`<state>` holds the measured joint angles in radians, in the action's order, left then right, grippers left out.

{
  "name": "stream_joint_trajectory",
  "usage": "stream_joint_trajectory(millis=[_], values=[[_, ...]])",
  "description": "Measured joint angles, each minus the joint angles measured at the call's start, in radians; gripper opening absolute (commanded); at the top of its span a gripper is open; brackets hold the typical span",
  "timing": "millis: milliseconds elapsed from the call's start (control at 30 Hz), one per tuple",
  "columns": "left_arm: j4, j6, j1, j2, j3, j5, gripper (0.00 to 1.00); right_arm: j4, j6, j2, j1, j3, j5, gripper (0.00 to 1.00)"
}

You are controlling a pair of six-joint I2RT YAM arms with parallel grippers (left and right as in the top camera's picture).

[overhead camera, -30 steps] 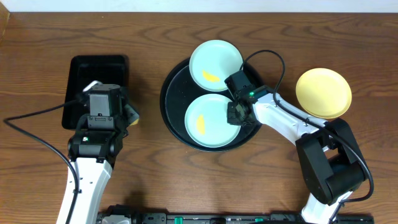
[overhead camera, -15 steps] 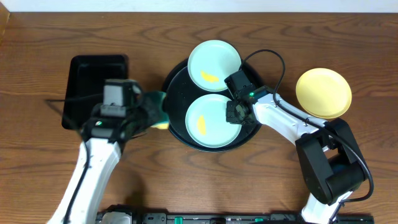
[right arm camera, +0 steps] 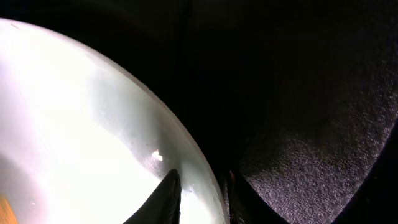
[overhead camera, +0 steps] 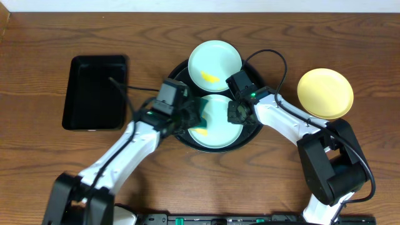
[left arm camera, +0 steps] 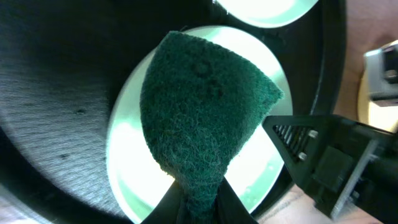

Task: Clean dirty plates on tray and stack at the side

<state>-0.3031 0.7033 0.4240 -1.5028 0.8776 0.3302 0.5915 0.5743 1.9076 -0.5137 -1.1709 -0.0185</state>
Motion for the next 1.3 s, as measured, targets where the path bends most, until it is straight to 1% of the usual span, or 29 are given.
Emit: stream_joint_trajectory(millis=[267, 467, 767, 933, 1033, 1067, 1100, 1167, 1200, 1233, 1300], values=[[0.128, 0.043, 0.098, -0.128, 0.000, -0.028, 0.07, -0.019, 0.002, 0.000, 0.000, 0.002, 0.001, 0.21], [0.128, 0.054, 0.121, -0.145, 0.000, -0.107, 0.07, -0.025, 0.014, 0.000, 0.008, 0.002, 0.004, 0.21], [0.128, 0.058, 0.152, -0.148, 0.000, -0.147, 0.08, -0.027, 0.019, 0.000, 0.009, 0.002, 0.005, 0.21], [0.128, 0.069, 0.163, -0.180, 0.000, -0.158, 0.08, -0.027, 0.021, 0.000, 0.009, 0.002, 0.005, 0.21], [0.132, 0.082, 0.174, -0.195, 0.000, -0.165, 0.17, -0.027, 0.021, 0.000, 0.009, 0.002, 0.005, 0.22], [0.134, 0.085, 0.177, -0.195, 0.000, -0.166, 0.22, -0.027, 0.021, 0.000, 0.009, 0.002, 0.005, 0.22], [0.135, 0.087, 0.183, -0.195, 0.000, -0.168, 0.23, -0.027, 0.021, 0.000, 0.009, 0.002, 0.005, 0.22], [0.138, 0.091, 0.196, -0.195, 0.000, -0.169, 0.30, -0.028, 0.021, 0.000, 0.009, 0.002, 0.005, 0.22], [0.143, 0.089, 0.203, -0.195, 0.000, -0.169, 0.36, -0.027, 0.021, 0.000, 0.009, 0.002, 0.005, 0.22], [0.150, 0.085, 0.209, -0.195, 0.000, -0.168, 0.39, -0.028, 0.021, 0.000, 0.009, 0.002, 0.005, 0.22], [0.166, 0.067, 0.219, -0.195, 0.000, -0.168, 0.40, -0.028, 0.021, 0.000, 0.009, 0.002, 0.005, 0.23]])
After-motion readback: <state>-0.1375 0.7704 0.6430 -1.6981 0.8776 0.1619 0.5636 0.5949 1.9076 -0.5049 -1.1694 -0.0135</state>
